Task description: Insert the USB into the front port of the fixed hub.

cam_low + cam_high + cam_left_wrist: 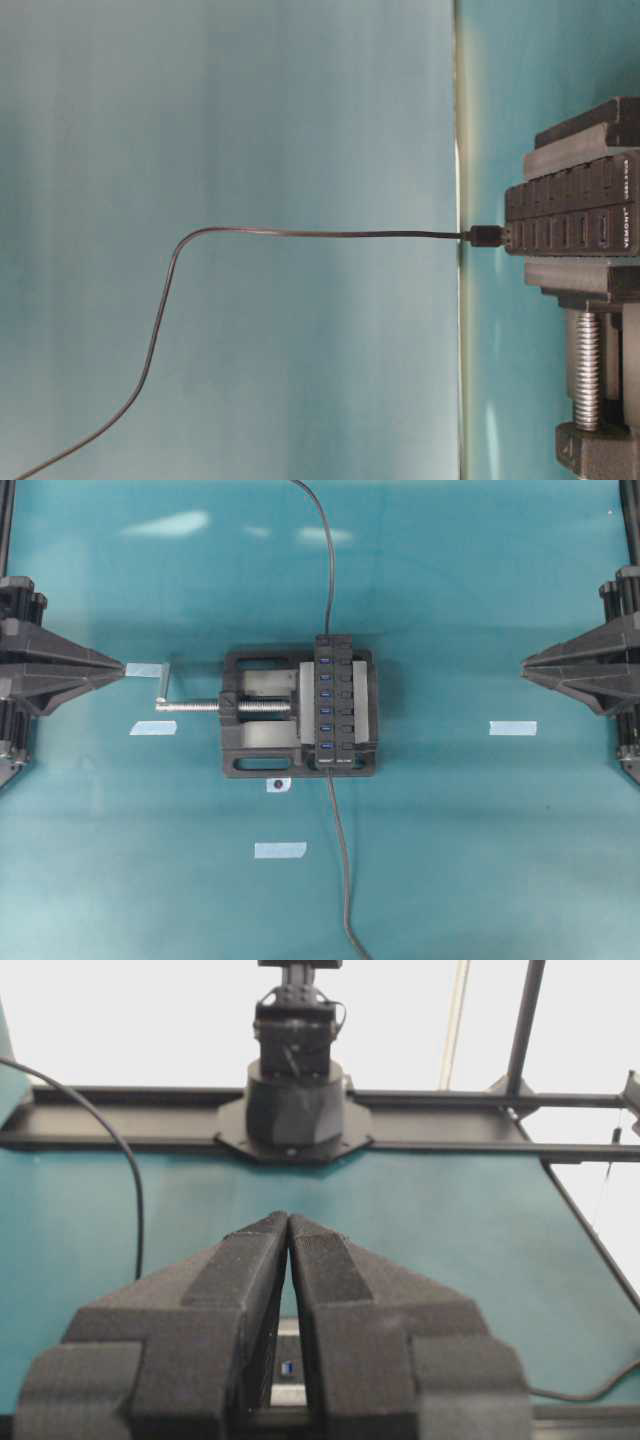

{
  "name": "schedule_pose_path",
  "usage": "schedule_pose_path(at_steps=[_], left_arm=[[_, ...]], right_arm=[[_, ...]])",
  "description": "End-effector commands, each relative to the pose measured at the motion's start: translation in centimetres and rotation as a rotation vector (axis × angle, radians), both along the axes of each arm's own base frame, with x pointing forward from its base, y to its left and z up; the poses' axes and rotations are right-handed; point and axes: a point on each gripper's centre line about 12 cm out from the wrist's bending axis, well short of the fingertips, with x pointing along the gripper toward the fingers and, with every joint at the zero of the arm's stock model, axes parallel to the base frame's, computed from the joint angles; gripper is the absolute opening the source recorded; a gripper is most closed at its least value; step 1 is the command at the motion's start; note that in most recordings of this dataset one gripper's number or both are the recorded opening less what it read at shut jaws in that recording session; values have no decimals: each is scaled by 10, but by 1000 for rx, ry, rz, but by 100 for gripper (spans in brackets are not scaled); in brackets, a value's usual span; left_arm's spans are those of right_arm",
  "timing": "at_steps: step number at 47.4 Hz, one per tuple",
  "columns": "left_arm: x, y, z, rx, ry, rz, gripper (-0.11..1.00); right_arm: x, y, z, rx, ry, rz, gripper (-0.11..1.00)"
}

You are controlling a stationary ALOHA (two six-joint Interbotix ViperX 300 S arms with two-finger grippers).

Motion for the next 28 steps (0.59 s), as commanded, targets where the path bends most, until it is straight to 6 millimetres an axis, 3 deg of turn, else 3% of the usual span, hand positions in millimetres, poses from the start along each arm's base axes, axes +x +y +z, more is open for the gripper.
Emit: schedule_pose_path(at_steps=[1,6,10,28], left_arm=[[1,-5,-4,-7,-8,-29,13],[0,-7,-8,-26,-4,-38,1],[0,-7,-7,-36,-7,-38,0],[1,-7,-9,-35,21,-38,0]], right_arm=[[1,-2,-2,11,5,-10,16],[0,-4,-9,107,30,-22,5],[0,-5,-16,156,63,-24,-2],[-1,-8,-24,183,116,-45,-4]])
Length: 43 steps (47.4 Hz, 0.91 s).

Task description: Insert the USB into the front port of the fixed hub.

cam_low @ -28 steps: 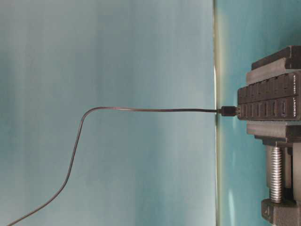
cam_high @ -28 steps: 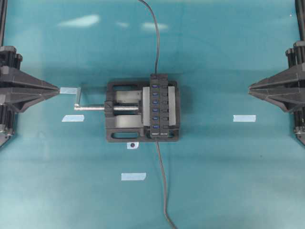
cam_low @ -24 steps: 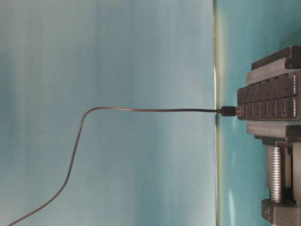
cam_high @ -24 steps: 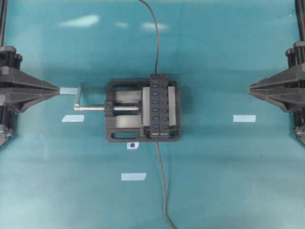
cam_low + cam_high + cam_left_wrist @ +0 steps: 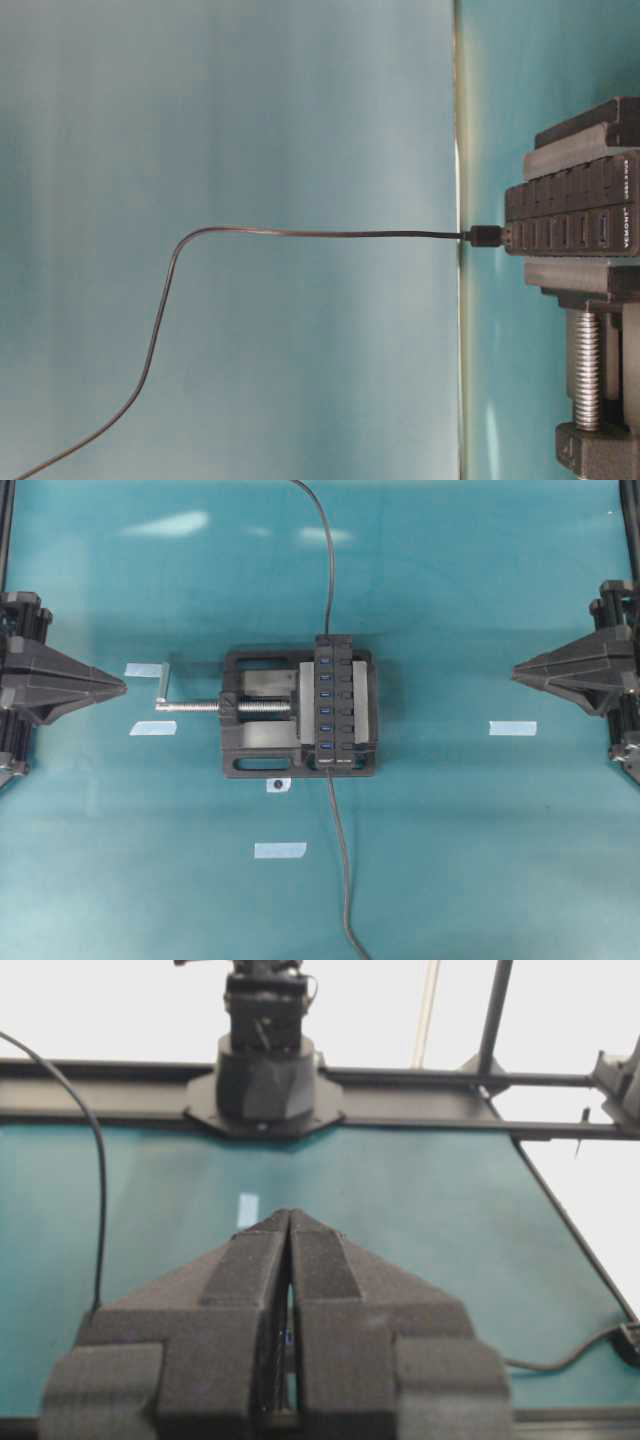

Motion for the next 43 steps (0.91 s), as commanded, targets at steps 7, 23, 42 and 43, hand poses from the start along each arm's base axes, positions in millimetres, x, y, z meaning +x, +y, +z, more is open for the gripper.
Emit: schedule_pose_path(at_steps=[7,23,42,43], left_arm=[[2,0,4,1,0,-1,0],[3,0,3,0,38,0,0],[8,0,-2,3,121,1,0],[8,0,-2,3,120,1,0]], right_arm=[[2,-5,3,15,12,-25,-4],[3,-8,-7,22,109,-35,-4],[31,-24,-14,-7,331,-85,-4],[32,-25,-15,-11,344,-88,-4]])
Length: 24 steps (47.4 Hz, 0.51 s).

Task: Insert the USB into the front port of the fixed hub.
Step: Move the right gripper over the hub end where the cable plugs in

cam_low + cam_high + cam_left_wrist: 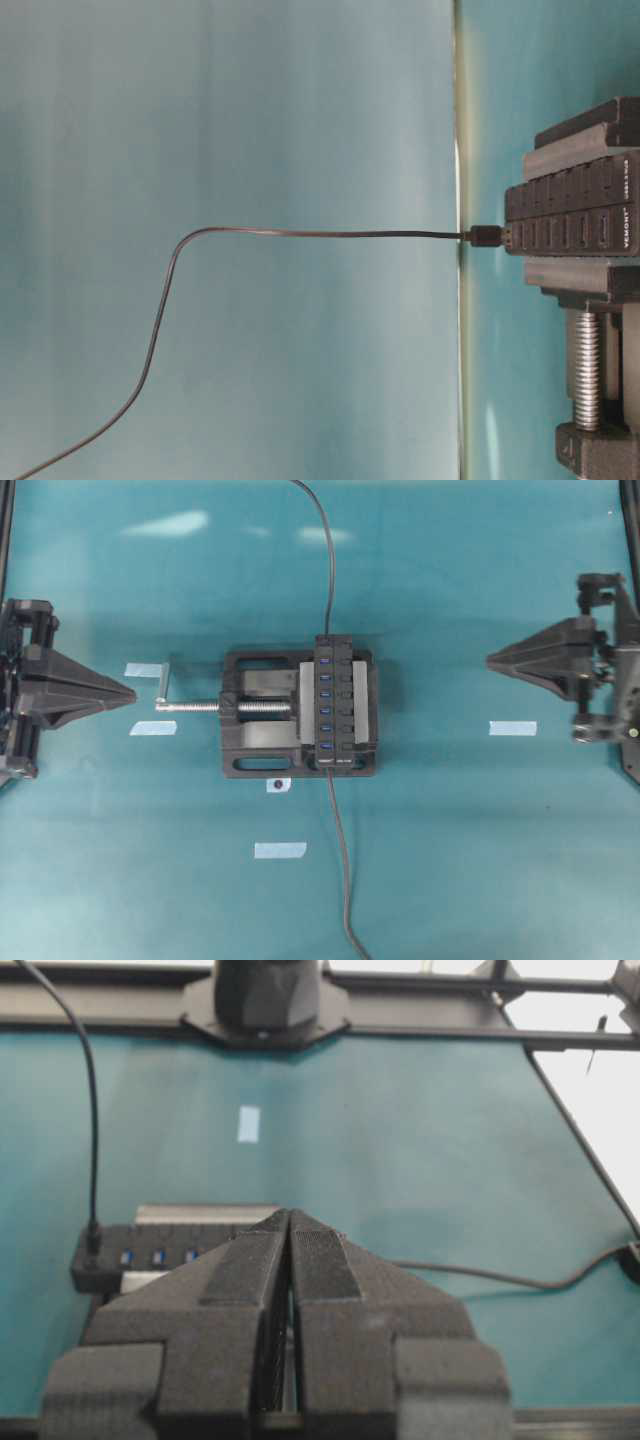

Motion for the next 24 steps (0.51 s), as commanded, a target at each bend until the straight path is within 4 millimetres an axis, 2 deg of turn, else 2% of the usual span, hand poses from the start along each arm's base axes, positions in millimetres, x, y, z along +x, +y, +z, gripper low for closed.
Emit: schedule_pose_path(at_steps=[1,15,24], left_arm=[[3,0,10,-2,-21,1,0],[3,0,11,-7,-24,-1,0],[2,0,9,-7,-20,-1,0]], right_arm=[[11,-6,9,-15,21,-12,-4],[37,-28,11,-89,91,-46,-4],[53,-38,3,-127,144,-46,-4]])
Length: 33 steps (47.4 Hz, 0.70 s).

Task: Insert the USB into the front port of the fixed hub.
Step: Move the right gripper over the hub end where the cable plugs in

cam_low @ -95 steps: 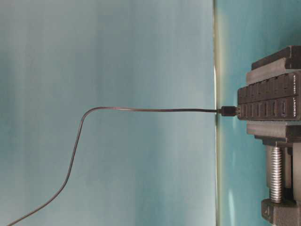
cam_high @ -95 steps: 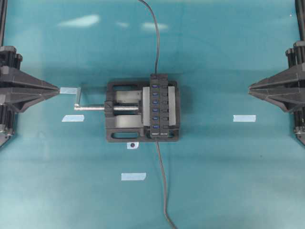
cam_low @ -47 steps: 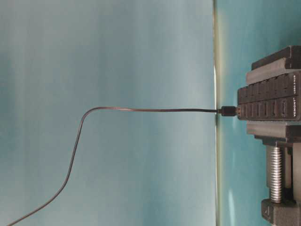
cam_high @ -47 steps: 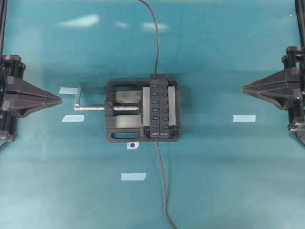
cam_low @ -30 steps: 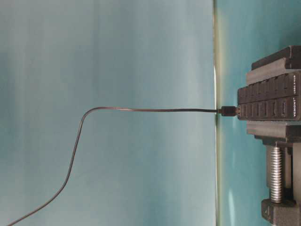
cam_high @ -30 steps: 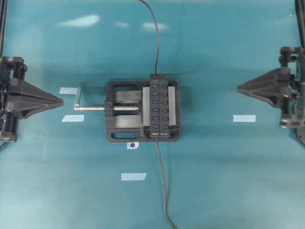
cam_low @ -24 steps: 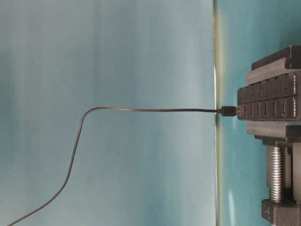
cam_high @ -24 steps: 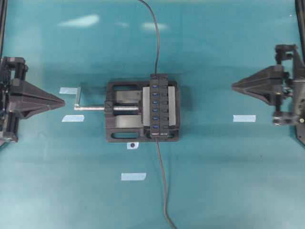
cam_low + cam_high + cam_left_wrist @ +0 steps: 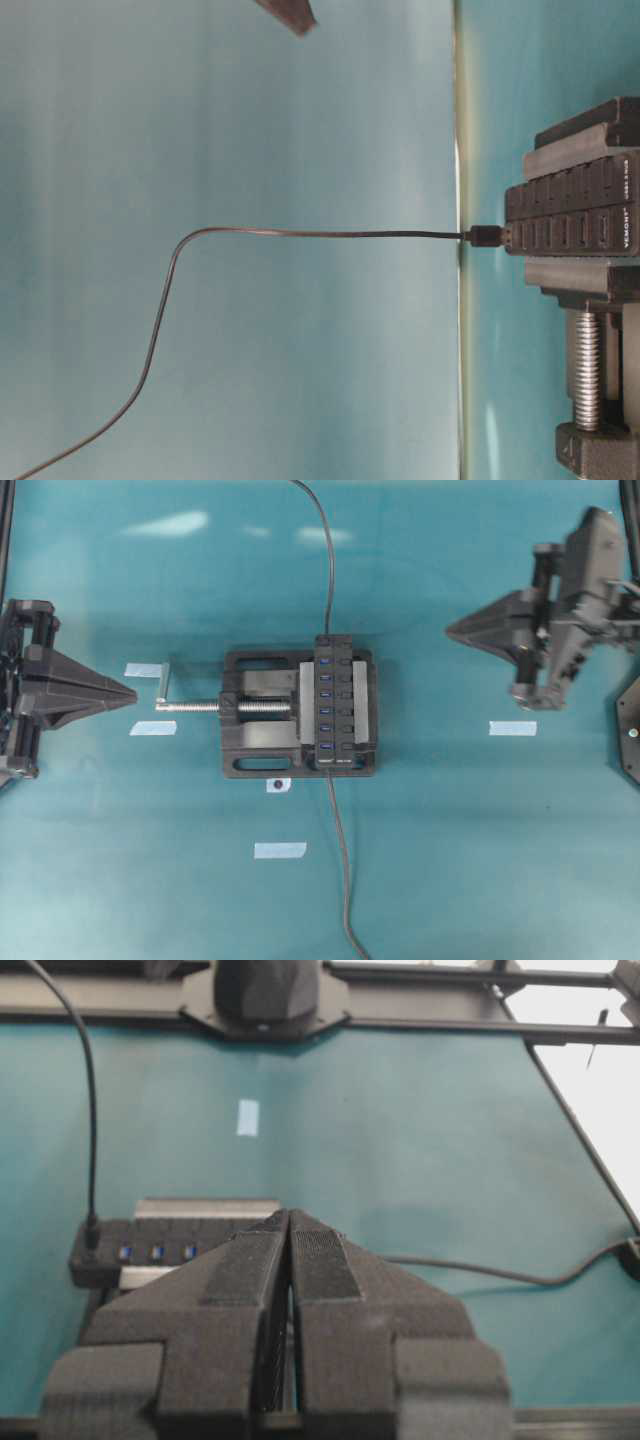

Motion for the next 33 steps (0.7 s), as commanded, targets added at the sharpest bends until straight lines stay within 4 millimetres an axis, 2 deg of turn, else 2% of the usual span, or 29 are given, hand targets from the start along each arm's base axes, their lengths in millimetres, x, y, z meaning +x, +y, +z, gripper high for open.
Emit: schedule_pose_path(at_steps=[1,33], left_arm=[[2,0,8,1,-22,-2,0],[1,0,8,1,-25,-2,0]], right_arm=[[11,-5,10,-23,-17,1,-4],[70,-27,-30,-43,126,18,-4]])
